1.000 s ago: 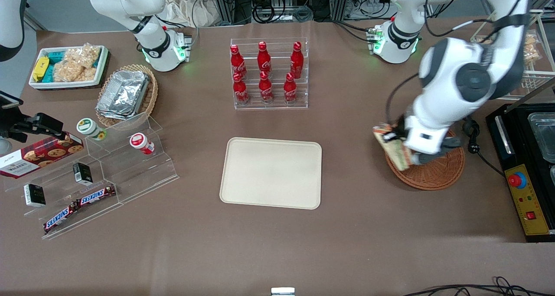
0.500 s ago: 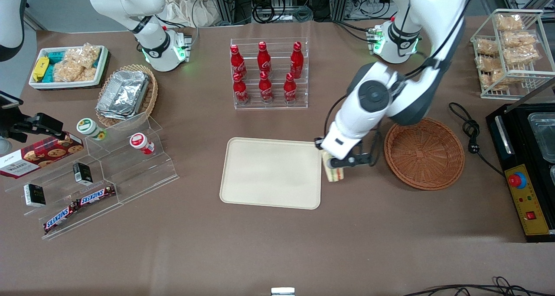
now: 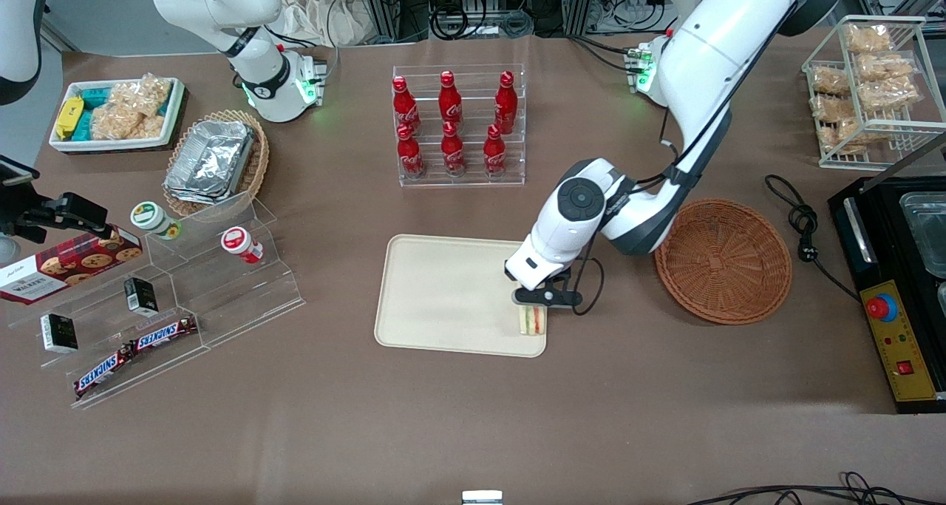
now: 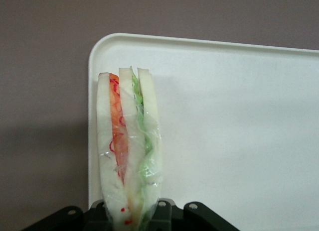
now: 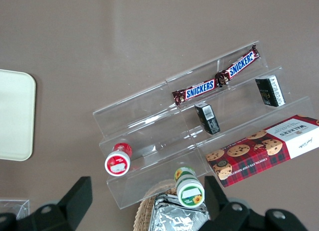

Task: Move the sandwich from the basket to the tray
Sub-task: 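Lower the sandwich onto the tray and open the left gripper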

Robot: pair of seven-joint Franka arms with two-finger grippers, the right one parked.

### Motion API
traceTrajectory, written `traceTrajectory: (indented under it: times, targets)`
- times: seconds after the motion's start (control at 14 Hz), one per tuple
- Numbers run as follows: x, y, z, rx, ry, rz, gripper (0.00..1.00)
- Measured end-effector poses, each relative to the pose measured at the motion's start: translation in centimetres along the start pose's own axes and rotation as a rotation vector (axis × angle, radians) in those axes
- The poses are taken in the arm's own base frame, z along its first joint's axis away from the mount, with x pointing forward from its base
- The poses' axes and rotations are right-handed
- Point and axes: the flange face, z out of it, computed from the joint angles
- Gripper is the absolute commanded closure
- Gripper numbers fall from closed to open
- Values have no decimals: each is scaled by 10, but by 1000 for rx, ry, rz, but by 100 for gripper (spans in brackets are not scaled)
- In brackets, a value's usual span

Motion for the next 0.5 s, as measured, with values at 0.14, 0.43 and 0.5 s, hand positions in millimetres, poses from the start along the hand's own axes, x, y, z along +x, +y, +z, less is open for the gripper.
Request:
traceTrajectory:
  times: [0.14,0.43,0.5]
  targets:
    - [-2,3,7,-8,4,8,0]
    - [3,6,2,-15,19,0,0]
    - [9,7,-7,-22,36,-20,0]
